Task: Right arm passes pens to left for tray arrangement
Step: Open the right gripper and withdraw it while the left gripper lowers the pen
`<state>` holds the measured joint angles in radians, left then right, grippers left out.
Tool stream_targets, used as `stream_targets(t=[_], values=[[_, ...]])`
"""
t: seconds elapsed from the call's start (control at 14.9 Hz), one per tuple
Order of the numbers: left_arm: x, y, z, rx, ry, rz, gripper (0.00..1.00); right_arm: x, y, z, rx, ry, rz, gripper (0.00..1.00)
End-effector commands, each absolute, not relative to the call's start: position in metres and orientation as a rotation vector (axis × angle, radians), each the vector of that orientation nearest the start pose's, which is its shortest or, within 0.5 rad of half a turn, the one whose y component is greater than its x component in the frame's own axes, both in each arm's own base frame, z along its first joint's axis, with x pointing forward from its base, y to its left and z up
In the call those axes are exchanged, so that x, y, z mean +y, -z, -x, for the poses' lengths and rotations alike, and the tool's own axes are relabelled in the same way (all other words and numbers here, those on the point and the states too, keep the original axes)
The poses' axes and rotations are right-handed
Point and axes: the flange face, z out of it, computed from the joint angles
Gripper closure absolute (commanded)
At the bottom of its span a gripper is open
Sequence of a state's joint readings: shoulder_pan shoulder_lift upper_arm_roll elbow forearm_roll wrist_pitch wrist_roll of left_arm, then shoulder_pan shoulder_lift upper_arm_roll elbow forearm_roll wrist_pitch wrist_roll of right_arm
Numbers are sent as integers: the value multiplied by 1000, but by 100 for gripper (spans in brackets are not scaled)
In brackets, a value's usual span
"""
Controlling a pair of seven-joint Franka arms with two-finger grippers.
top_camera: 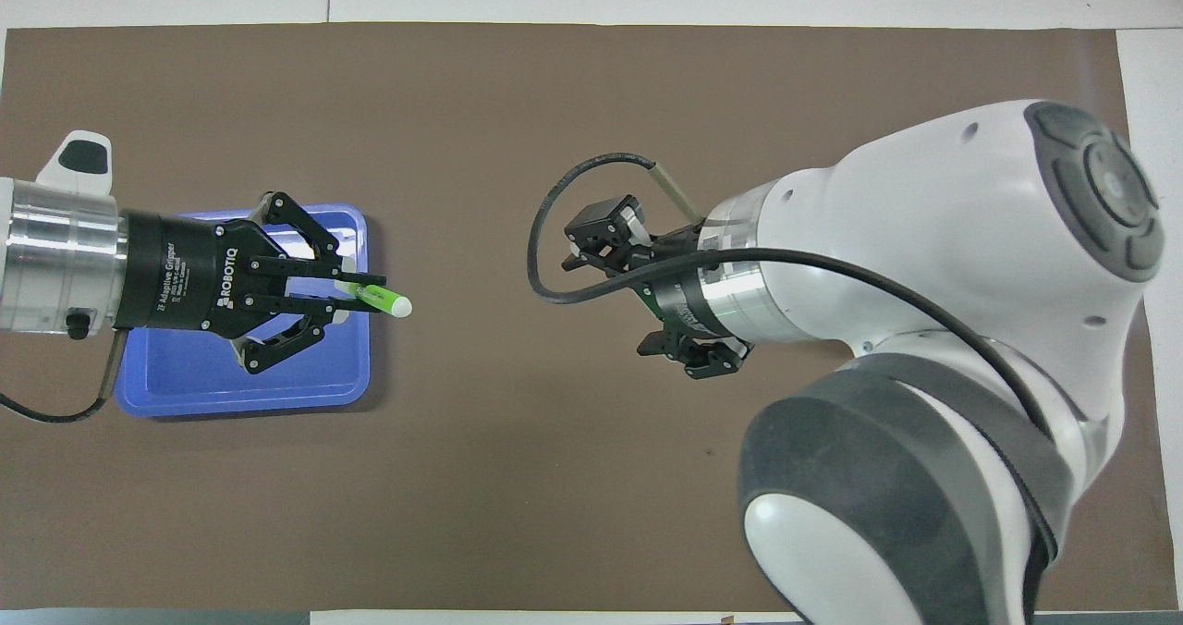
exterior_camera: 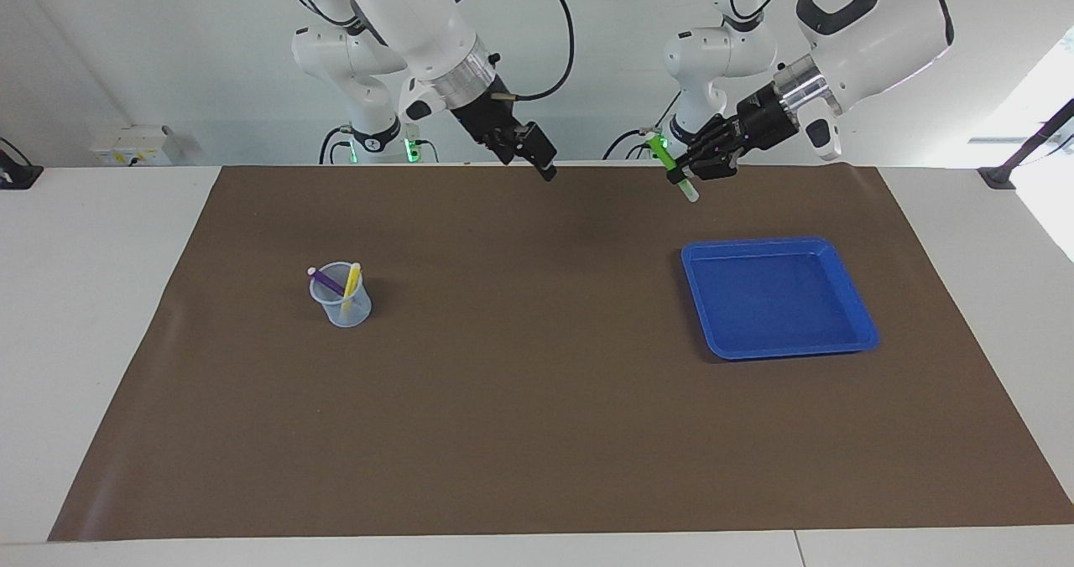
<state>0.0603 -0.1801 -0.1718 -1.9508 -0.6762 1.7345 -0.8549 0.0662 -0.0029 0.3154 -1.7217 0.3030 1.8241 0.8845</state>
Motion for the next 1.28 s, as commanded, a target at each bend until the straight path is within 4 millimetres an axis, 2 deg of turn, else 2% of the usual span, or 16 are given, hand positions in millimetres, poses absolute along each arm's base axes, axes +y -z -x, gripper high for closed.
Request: stream_targets(t=[0.0,0.13,0.34,0.4,0.54,0.67,0.87,0.94,1.01,1.14,1.21], values=[[-98,-548,-502,833,328,-2534,100,194,-552,-504,652,-63,2877,0],[-80,-524,-517,652,272,-2686,100,164,-534,-500,516,-9,2967,0],[-51,-475,-559,344,250,-2911,100,129,-509,-496,420,55,3038,0],[-47,-467,-570,290,240,-2967,100,123,-500,-497,350,73,3066,0],[-53,-457,-587,173,228,-3070,100,101,-478,-499,262,131,3110,0],[-58,-446,-596,80,161,-3089,100,93,-458,-498,228,165,3126,0],[-55,-419,-608,33,112,-3112,100,77,-426,-496,176,222,3162,5],[-58,-398,-612,7,90,-3108,100,74,-418,-496,171,237,3166,8],[-58,-384,-611,7,78,-3106,100,73,-411,-494,157,236,3177,9],[-58,-362,-610,9,88,-3101,100,72,-402,-491,121,241,3203,14],[-58,-357,-609,15,98,-3099,100,72,-396,-488,102,253,3212,15]])
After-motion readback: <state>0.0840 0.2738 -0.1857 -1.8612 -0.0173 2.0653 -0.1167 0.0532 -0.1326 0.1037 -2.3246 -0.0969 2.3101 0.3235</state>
